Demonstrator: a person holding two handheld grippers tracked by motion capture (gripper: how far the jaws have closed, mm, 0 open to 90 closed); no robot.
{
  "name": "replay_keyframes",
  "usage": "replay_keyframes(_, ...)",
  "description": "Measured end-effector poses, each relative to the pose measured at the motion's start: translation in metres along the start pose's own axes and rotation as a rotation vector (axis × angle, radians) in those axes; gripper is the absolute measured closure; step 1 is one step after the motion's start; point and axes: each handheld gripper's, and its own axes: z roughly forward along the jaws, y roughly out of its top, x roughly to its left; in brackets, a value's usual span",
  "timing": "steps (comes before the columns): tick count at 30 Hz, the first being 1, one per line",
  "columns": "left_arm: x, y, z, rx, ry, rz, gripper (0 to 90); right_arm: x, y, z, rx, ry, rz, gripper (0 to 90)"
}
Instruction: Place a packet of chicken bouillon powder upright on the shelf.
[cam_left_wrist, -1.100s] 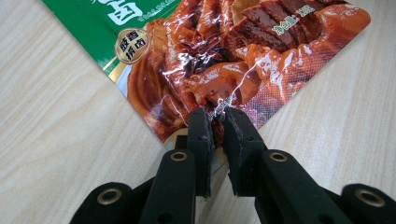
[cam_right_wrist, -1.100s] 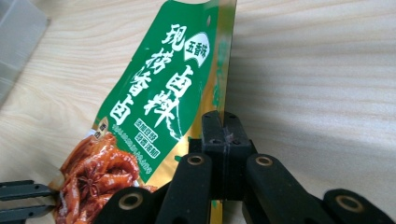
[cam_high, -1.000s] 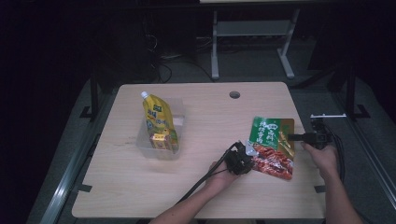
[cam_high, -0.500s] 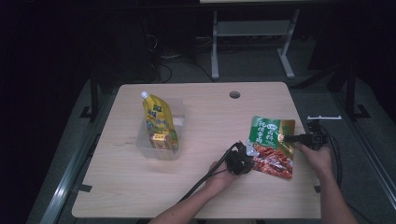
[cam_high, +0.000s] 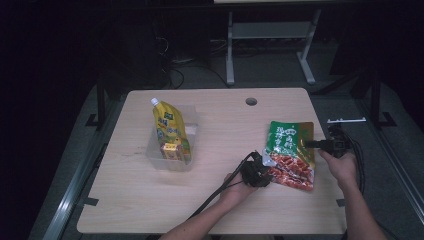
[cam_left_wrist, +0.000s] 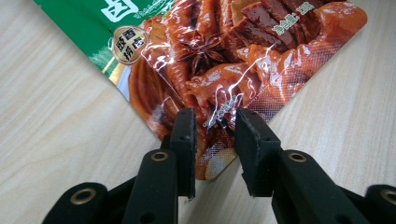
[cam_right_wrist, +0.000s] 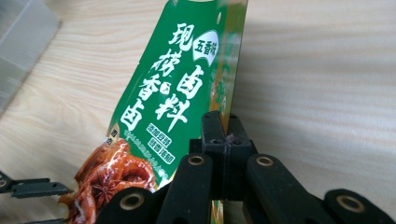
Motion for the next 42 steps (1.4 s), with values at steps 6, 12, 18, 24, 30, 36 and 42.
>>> replay_keyframes(6,0.002,0.000,-0.009,-0.018,-0.001,-0.011,64.4,0.014,0.005,-0.013,-0.031,0.007,-0.044,90.0)
replay_keyframes(12,0.003,-0.003,-0.023,-0.041,-0.002,-0.021,57.2,0.046,0.016,-0.033,-0.073,0.016,-0.122,90.0)
replay_keyframes(18,0.005,-0.010,-0.040,-0.063,0.010,-0.019,49.6,0.077,0.025,-0.041,-0.083,-0.002,-0.201,90.0)
replay_keyframes(24,0.005,-0.017,-0.058,-0.091,0.021,-0.022,45.5,0.114,0.037,-0.049,-0.104,-0.027,-0.299,90.0)
replay_keyframes(30,0.005,-0.027,-0.076,-0.110,0.030,-0.031,39.7,0.149,0.052,-0.053,-0.138,-0.009,-0.370,90.0)
replay_keyframes(36,0.008,-0.041,-0.091,-0.116,0.045,-0.035,36.8,0.177,0.065,-0.043,-0.144,-0.019,-0.430,90.0)
replay_keyframes(42,0.012,-0.055,-0.105,-0.130,0.055,-0.057,34.4,0.200,0.078,-0.033,-0.164,0.019,-0.453,90.0)
